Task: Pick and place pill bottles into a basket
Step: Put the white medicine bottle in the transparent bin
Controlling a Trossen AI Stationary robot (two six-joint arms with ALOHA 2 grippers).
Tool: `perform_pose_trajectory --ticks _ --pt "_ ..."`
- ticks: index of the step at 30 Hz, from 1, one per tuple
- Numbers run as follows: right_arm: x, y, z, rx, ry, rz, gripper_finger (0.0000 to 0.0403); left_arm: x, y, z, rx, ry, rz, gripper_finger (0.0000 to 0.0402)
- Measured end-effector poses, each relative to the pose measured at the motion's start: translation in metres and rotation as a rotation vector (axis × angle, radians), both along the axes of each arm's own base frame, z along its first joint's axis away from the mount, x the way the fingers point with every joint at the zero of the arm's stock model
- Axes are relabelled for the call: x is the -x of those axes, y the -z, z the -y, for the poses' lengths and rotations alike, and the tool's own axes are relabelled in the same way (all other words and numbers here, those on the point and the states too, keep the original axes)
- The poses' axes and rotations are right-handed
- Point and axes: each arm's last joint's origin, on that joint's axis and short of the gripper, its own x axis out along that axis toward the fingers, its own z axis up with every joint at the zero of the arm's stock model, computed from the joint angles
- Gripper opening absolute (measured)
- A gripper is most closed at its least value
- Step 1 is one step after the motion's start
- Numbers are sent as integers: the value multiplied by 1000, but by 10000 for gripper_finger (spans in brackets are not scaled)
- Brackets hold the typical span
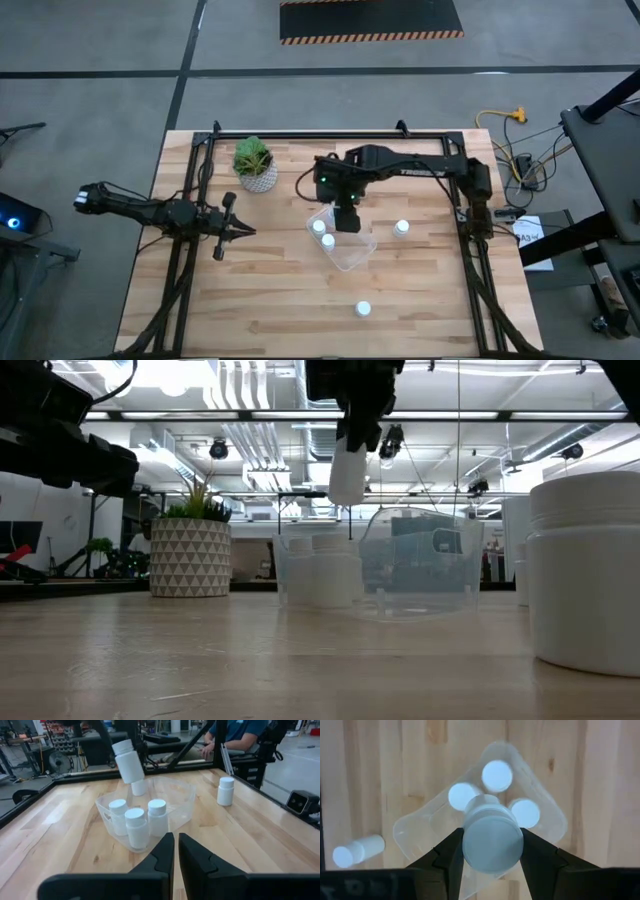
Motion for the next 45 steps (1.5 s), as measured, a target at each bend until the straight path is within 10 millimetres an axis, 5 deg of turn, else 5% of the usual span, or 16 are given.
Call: perform_pose_trajectory --ticks 32,45 --pt "4 96 -12 53 -20 -131 147 -4 6 1 -12 -1 -60 8" --pt "3 100 -11 96 -5 -117 148 -4 6 1 -12 -1 -58 8"
